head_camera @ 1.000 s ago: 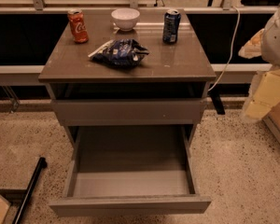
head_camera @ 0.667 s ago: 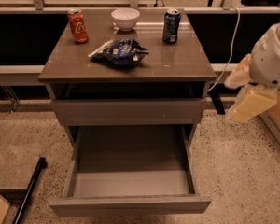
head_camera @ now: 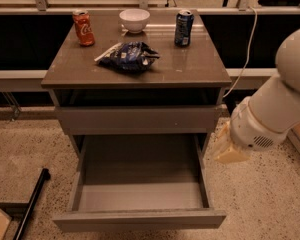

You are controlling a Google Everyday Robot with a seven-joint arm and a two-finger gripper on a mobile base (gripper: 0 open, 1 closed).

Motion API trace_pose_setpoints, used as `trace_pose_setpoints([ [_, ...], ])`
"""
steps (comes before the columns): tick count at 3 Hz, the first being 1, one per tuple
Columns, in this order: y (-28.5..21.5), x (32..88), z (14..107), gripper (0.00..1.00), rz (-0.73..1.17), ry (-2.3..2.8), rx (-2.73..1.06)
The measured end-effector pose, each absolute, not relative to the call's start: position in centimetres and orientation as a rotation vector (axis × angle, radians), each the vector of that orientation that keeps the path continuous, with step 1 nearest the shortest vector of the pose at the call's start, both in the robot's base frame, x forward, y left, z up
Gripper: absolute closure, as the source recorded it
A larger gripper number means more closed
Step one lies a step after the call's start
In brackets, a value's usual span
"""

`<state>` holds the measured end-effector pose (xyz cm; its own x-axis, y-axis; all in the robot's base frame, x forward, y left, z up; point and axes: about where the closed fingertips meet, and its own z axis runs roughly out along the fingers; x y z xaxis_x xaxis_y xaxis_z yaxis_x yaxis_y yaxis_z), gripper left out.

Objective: Close middle drawer

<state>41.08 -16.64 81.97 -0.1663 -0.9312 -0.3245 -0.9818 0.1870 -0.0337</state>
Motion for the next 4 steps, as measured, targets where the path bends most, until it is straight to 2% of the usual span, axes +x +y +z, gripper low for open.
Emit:
trace_pose_setpoints([
  [1, -16.6, 40.7, 81.2, 1.00, 0.276, 2.201, -1.833],
  [3, -15.3, 40.5, 79.5, 1.00, 0.326, 2.186, -1.878],
  [4, -14.0, 39.9, 74.1, 1.00, 0.445, 2.142, -1.921],
])
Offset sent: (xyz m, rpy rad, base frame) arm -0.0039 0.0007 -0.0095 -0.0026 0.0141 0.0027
